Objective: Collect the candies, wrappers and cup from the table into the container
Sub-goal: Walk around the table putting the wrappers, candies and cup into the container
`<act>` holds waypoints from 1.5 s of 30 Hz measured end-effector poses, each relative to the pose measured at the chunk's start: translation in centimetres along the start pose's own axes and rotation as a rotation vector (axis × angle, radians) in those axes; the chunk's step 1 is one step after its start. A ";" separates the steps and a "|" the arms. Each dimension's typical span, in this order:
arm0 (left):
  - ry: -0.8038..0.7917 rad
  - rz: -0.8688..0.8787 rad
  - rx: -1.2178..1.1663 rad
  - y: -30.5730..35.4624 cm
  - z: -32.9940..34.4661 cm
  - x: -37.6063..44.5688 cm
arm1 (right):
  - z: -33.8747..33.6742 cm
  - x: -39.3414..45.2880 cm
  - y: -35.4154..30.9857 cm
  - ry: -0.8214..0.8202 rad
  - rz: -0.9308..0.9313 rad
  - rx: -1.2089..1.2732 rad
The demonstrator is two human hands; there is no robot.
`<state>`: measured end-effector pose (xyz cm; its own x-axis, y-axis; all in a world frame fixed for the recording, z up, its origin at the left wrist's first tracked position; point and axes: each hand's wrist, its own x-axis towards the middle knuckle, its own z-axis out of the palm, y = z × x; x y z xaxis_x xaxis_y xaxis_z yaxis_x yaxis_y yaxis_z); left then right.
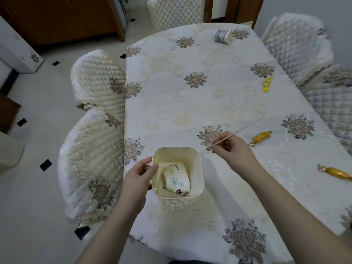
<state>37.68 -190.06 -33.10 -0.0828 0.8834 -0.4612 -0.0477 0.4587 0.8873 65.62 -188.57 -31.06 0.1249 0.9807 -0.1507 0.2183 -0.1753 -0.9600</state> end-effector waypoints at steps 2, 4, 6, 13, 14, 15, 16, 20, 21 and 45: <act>-0.025 0.006 -0.004 -0.1 0.1 -0.4 | 0.8 -2.1 -2.0 -0.065 -0.067 -0.023; -0.045 0.009 0.000 -0.1 0.2 -0.9 | 1.9 -3.9 -3.5 -0.131 -0.136 -0.099; -0.060 0.018 -0.012 0.0 0.1 -1.4 | 3.1 -5.4 -4.4 -0.208 -0.181 -0.211; -0.116 0.038 -0.026 -0.2 -1.1 -2.2 | 5.0 -7.8 -5.4 -0.360 -0.284 -0.555; -0.123 0.040 -0.029 -0.3 -1.3 -2.2 | 4.9 -8.0 -5.6 -0.330 -0.287 -0.539; -0.126 0.040 -0.030 -0.4 -1.5 -2.2 | 4.6 -8.2 -5.6 -0.299 -0.288 -0.526; -0.129 0.039 -0.031 -0.5 -1.7 -2.3 | 4.4 -8.4 -5.6 -0.272 -0.285 -0.520; -0.160 0.025 -0.056 -0.8 -2.2 -2.3 | 3.5 -9.6 -5.4 -0.186 -0.264 -0.583; -0.168 0.023 -0.059 -0.8 -2.3 -2.4 | 3.4 -9.9 -5.3 -0.170 -0.258 -0.618; -0.495 -0.013 0.046 0.4 0.2 -3.6 | 2.4 -20.6 -4.0 0.383 -0.048 -1.142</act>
<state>38.19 -193.01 -31.04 0.4007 0.8118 -0.4247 -0.0002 0.4637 0.8860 59.89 -207.87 -24.64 0.3303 0.9327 0.1450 0.9368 -0.3051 -0.1715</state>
